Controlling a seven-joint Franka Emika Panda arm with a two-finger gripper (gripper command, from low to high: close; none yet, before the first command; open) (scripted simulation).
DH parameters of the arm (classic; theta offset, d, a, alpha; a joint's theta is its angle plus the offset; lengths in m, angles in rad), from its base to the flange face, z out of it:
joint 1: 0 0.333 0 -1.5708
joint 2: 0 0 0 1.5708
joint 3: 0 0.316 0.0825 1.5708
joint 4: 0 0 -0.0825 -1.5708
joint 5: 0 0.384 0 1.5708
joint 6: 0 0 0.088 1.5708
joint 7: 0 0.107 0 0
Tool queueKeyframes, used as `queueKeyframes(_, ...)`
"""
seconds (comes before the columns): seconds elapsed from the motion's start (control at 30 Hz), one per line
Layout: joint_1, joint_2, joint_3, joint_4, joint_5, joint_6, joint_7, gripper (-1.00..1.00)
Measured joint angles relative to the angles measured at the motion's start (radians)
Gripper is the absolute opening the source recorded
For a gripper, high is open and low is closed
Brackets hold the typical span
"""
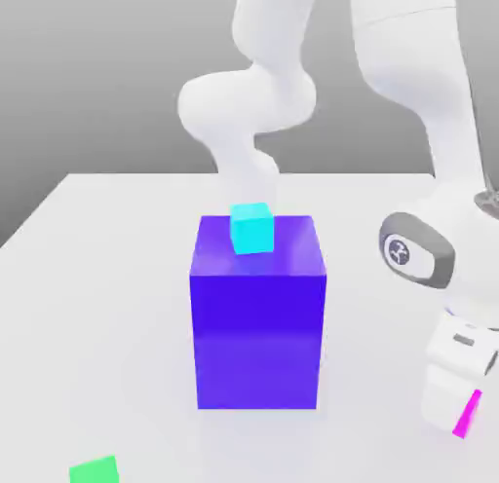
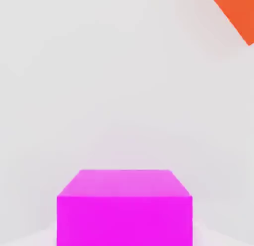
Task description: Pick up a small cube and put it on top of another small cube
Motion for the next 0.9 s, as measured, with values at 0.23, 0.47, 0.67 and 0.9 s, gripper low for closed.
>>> queueKeyframes(0.23, -0.113, -0.162, 0.000, -0.004, 0.071, -0.163, -0.096, -1.00)
queueKeyframes(0.47, -0.350, -0.162, -0.128, 0.074, 0.146, -0.249, -0.285, -1.00)
queueKeyframes(0.67, -0.532, -0.135, -0.227, 0.137, 0.210, -0.280, -0.439, -1.00)
queueKeyframes(0.9, -0.609, -0.044, -0.234, 0.184, 0.251, -0.235, -0.498, 1.00)
